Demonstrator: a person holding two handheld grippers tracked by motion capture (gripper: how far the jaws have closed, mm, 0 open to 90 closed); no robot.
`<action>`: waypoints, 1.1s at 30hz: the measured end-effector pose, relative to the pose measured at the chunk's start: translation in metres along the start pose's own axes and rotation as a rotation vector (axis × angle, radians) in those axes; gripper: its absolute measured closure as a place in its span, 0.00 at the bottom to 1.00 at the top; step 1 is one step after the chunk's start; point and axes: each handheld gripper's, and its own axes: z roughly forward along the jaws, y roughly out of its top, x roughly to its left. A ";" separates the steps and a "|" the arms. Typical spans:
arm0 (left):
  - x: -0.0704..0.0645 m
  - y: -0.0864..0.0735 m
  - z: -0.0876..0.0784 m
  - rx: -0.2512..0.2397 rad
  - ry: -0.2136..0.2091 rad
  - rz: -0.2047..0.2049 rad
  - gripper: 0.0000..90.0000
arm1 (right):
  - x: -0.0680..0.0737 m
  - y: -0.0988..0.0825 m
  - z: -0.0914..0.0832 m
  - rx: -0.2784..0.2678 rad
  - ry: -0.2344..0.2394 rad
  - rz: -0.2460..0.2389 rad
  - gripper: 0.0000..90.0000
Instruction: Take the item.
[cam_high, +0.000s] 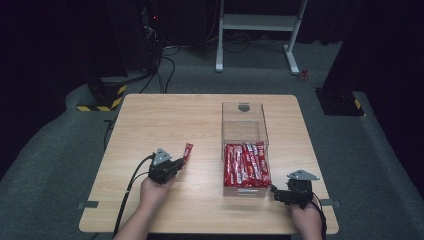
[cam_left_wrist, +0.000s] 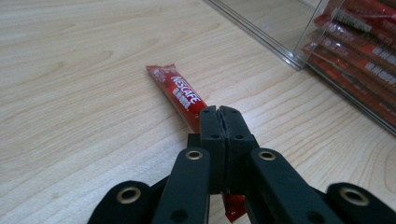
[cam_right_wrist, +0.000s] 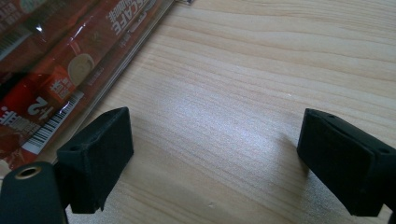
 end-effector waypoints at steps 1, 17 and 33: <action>-0.001 0.000 0.001 0.008 0.001 0.004 0.99 | 0.000 0.000 0.000 0.001 0.001 0.001 0.11; 0.002 0.004 -0.016 -0.024 -0.022 -0.017 0.72 | 0.000 0.000 0.000 0.001 0.004 -0.003 0.11; 0.019 0.004 -0.044 -0.004 0.018 -0.063 0.44 | 0.000 0.000 0.000 0.000 0.005 -0.002 0.12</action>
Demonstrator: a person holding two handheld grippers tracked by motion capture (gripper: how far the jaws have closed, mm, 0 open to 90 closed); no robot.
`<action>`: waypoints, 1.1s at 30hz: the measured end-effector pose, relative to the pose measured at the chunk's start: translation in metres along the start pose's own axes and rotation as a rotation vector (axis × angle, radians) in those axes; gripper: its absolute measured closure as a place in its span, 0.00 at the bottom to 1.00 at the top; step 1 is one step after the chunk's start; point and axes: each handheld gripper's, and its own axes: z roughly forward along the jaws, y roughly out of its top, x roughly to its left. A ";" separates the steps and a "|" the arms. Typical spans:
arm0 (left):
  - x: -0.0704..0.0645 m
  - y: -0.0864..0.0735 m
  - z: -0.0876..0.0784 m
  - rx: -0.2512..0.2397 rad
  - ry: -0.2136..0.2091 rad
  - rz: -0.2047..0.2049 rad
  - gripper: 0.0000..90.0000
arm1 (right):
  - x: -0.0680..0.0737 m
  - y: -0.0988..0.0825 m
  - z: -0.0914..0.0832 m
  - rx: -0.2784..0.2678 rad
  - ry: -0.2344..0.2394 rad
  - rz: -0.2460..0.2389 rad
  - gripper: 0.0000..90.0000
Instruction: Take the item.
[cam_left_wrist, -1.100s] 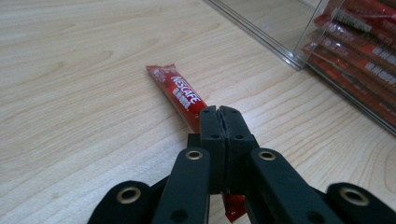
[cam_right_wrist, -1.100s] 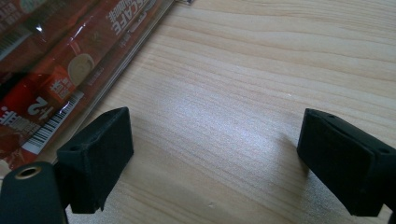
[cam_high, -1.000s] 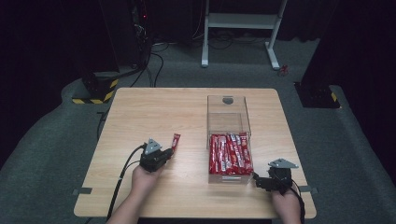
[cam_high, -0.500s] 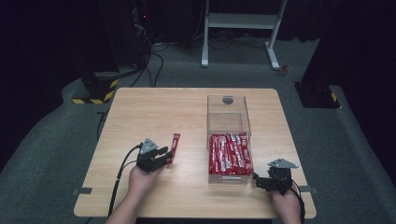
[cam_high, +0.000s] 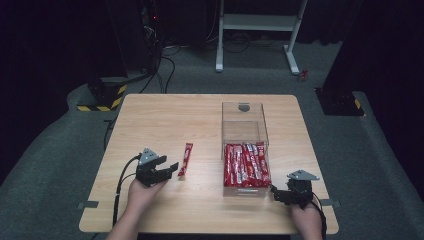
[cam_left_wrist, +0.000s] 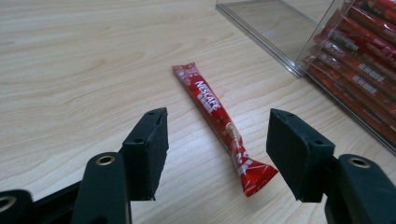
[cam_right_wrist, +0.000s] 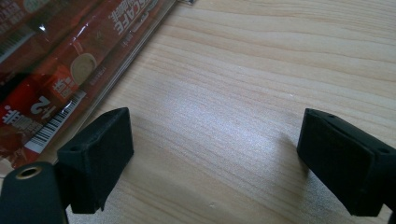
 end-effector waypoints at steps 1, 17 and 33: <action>0.002 -0.001 -0.003 0.010 0.013 0.011 0.44 | 0.000 0.000 0.000 0.000 0.000 0.000 0.12; 0.049 -0.044 -0.038 0.137 0.123 -0.002 0.29 | 0.000 0.000 0.000 0.000 0.000 0.000 0.11; 0.065 -0.084 -0.070 0.145 0.228 0.011 0.16 | 0.000 0.000 0.000 0.000 -0.001 0.000 0.11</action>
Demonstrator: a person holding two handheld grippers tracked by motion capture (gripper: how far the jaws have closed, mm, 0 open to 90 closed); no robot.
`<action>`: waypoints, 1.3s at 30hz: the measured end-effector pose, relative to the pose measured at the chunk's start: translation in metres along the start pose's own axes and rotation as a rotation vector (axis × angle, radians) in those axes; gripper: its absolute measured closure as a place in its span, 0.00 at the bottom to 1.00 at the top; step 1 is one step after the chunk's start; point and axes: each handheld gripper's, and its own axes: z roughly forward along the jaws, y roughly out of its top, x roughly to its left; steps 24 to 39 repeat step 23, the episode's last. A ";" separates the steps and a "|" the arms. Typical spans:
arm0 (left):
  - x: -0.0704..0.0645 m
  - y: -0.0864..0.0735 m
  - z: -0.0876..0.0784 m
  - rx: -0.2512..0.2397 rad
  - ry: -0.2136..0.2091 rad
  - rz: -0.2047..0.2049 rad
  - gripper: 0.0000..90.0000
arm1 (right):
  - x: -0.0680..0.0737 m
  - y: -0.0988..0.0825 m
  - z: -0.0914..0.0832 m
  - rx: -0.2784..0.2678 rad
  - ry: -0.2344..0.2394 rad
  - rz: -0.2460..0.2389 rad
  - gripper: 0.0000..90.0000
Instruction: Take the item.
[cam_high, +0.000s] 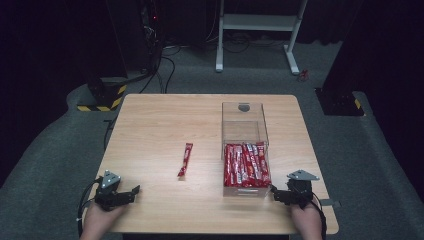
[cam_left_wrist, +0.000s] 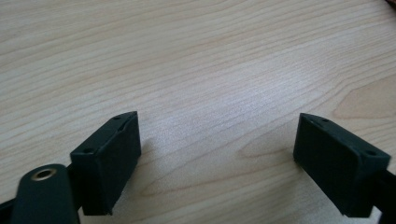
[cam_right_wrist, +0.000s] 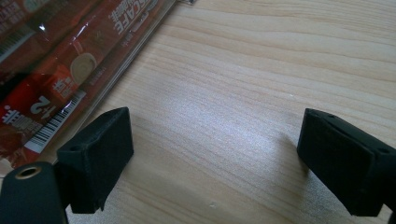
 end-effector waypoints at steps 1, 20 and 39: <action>0.000 0.000 0.000 0.002 -0.001 -0.002 0.16 | 0.000 0.000 0.000 0.000 0.000 0.000 0.11; 0.002 0.003 0.004 0.020 0.026 -0.026 0.07 | 0.001 0.000 0.000 -0.001 -0.008 0.006 0.12; 0.002 0.003 0.004 0.020 0.026 -0.030 0.07 | 0.001 0.000 0.000 -0.001 -0.008 0.006 0.12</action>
